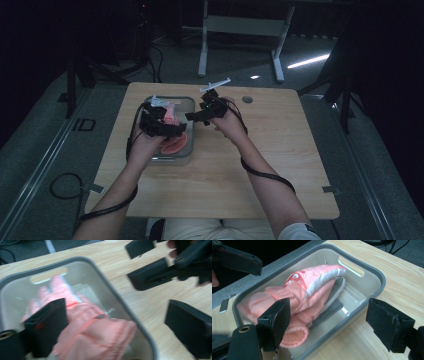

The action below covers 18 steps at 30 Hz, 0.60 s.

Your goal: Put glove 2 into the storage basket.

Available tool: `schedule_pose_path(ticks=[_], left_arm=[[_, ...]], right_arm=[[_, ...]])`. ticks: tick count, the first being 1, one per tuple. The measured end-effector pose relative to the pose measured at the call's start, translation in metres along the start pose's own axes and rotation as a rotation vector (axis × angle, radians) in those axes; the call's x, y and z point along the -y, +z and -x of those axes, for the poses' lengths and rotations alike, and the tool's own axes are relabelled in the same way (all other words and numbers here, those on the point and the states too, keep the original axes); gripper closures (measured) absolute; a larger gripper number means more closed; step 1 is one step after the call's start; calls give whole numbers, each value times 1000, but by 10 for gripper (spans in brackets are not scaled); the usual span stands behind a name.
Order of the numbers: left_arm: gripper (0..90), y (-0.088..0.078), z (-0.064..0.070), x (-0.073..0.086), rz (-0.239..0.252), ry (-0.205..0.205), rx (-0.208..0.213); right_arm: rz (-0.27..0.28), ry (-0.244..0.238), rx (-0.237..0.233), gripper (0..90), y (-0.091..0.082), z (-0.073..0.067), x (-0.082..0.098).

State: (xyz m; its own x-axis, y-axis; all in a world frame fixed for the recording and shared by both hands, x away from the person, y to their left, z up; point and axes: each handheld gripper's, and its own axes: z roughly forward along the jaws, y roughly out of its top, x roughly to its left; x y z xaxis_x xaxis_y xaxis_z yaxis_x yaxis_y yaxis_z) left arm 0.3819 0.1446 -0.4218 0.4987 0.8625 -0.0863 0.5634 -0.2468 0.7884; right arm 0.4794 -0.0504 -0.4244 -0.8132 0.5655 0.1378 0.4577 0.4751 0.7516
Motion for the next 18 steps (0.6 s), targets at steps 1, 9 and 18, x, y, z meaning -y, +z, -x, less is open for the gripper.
schedule_pose_path(ticks=[1, 9, 18], left_arm=[[19, 0, 6, 0, 3, 15, 3], [15, 2, 45, 3, 12, 138, 39], [16, 10, 73, 10, 17, 181, 126]], right_arm=[[0, -1, -1, 192, -2, 0, 3], [-5, 13, -3, 186, -9, 4, 29], [-37, 14, 15, 174, -16, 13, 57]])
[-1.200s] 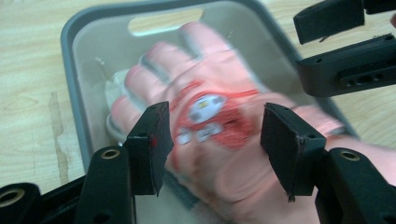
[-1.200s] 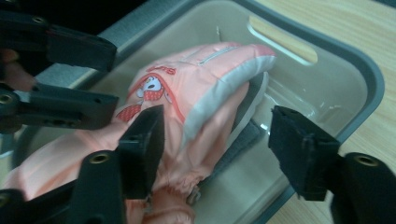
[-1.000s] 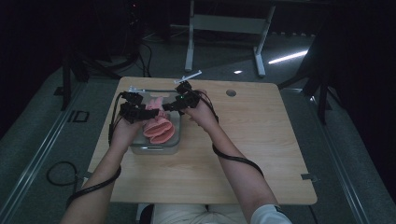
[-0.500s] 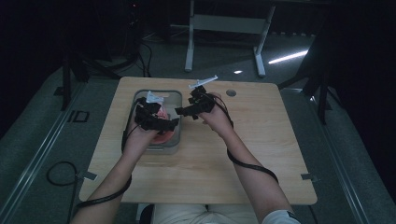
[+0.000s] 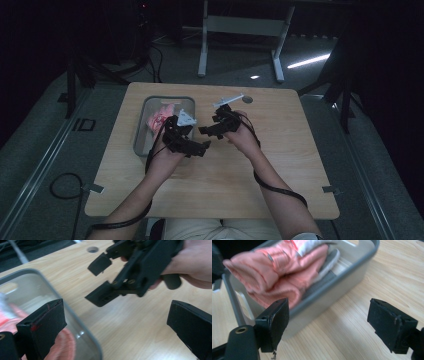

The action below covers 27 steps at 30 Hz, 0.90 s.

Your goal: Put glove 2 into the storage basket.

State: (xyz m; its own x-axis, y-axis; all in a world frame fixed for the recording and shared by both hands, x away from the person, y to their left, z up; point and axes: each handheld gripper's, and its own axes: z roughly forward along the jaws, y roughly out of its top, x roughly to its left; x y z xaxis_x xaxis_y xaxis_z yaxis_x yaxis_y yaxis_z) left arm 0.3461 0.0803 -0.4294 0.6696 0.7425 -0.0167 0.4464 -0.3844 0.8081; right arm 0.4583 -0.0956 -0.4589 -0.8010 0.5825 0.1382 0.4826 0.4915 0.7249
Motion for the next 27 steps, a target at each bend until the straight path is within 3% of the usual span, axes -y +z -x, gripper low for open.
schedule_pose_path(ticks=[2, 3, 6, 13, 14, 16, 20, 27], left_arm=[[16, 4, 4, 2, 12, 5, 42], [16, 6, 6, 2, 12, 7, 42], [16, 11, 11, 6, 24, 5, 93], [16, 21, 27, 16, 4, 38, 127], [16, 25, 34, 20, -2, 61, 151], [16, 28, 39, 24, -5, 76, 159], [16, 32, 47, 32, -11, 68, 203], [16, 43, 57, 48, -24, 93, 254]], right_arm=[[1, 13, -12, 174, -1, 3, 5], [5, 14, -25, 173, -1, 4, 9], [-12, -5, -35, 161, -1, 5, 19], [-16, -13, -40, 154, -1, 7, 41], [-15, -16, -41, 153, 0, 6, 46], [-18, -23, -43, 149, 1, 4, 58], [-14, -27, -39, 148, 2, 3, 69], [-6, -33, -44, 147, 0, 4, 83]])
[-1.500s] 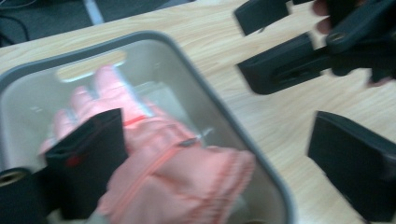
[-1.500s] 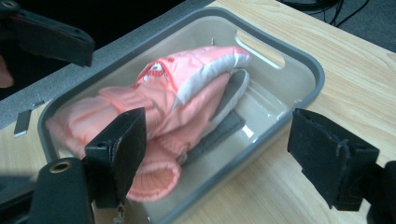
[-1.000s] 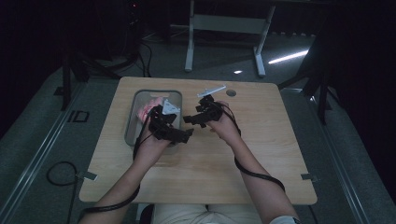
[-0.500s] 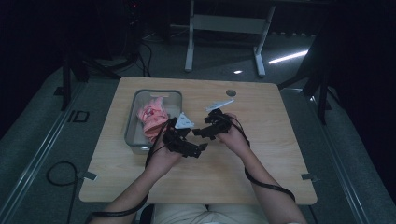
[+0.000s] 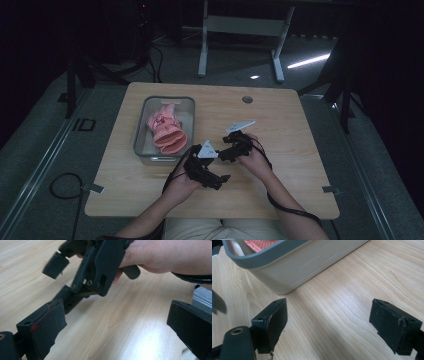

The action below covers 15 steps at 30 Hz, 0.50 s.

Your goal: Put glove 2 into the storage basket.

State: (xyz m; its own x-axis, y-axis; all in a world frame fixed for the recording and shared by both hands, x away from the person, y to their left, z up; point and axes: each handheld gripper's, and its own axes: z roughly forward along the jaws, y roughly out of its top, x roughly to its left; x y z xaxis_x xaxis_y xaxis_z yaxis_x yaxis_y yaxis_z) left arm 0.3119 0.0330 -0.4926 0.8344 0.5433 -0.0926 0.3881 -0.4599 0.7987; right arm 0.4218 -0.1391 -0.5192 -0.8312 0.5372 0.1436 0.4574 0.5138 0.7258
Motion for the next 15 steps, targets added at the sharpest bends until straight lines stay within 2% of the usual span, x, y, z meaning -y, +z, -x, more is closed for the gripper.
schedule_pose_path(ticks=[4, 7, 9, 15], left_arm=[[16, 6, 3, 5, 3, 17, 10], [15, 14, 6, 11, -8, 57, 18], [15, 17, 5, 14, -7, 75, 2], [15, 26, 2, 23, -9, 55, 3]], right_arm=[[7, 0, 3, 148, -2, 0, 5], [6, -6, 2, 148, -2, 1, 13], [7, -2, 8, 148, -2, 1, 17], [-5, -2, 33, 144, 0, 1, 28]])
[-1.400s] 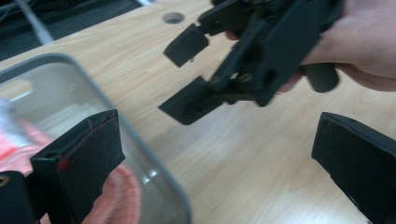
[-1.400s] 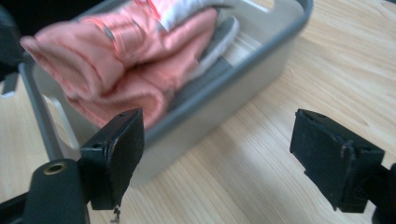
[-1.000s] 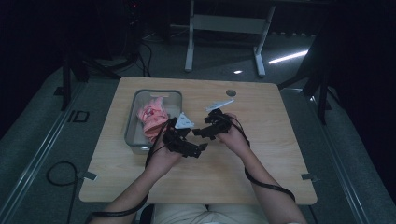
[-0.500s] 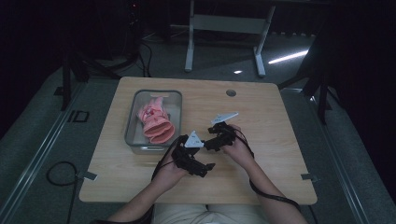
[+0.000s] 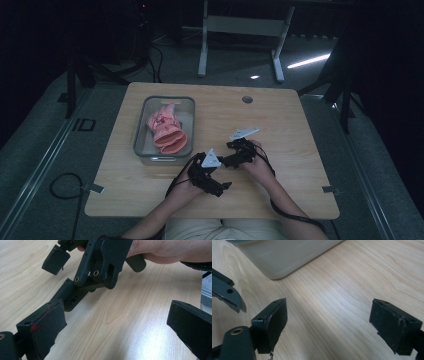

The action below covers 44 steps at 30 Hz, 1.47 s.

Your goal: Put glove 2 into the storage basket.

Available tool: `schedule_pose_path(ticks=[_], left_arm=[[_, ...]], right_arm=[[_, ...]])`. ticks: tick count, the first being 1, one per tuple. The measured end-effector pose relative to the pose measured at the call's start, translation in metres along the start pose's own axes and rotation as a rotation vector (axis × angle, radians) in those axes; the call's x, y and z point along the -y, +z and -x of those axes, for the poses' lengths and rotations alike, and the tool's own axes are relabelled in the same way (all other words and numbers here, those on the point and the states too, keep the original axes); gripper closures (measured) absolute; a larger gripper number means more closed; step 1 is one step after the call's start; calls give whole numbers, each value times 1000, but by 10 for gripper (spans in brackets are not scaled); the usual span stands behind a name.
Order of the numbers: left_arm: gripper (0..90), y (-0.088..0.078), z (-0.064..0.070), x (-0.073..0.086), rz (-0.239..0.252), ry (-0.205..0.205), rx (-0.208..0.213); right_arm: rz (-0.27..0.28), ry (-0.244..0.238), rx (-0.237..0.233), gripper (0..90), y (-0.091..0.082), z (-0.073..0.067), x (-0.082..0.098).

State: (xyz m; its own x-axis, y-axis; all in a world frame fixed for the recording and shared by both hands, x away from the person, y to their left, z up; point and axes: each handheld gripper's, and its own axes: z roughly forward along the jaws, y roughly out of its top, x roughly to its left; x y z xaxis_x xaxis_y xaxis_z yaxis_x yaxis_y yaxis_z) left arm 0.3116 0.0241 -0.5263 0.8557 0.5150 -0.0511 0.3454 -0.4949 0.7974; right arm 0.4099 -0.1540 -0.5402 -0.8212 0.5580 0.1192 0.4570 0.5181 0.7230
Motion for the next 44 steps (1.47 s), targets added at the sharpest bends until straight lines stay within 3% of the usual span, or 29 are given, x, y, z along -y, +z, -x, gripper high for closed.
schedule_pose_path(ticks=[13, 22, 25, 31, 44], left_arm=[[16, 9, -7, 17, -7, -15, -49], [16, 10, -11, 25, -10, -34, -77], [15, 7, -10, 26, -14, -14, -124], [16, 7, -9, 30, -16, -22, -117], [16, 9, -9, 34, -12, -20, -118]], right_arm=[[-3, 17, 54, 140, 5, 3, 22], [31, 8, 100, 140, 4, 2, 28], [52, 4, 123, 141, 2, 2, 30], [67, 12, 160, 142, 0, 5, 34], [59, -7, 183, 142, 1, 3, 34]])
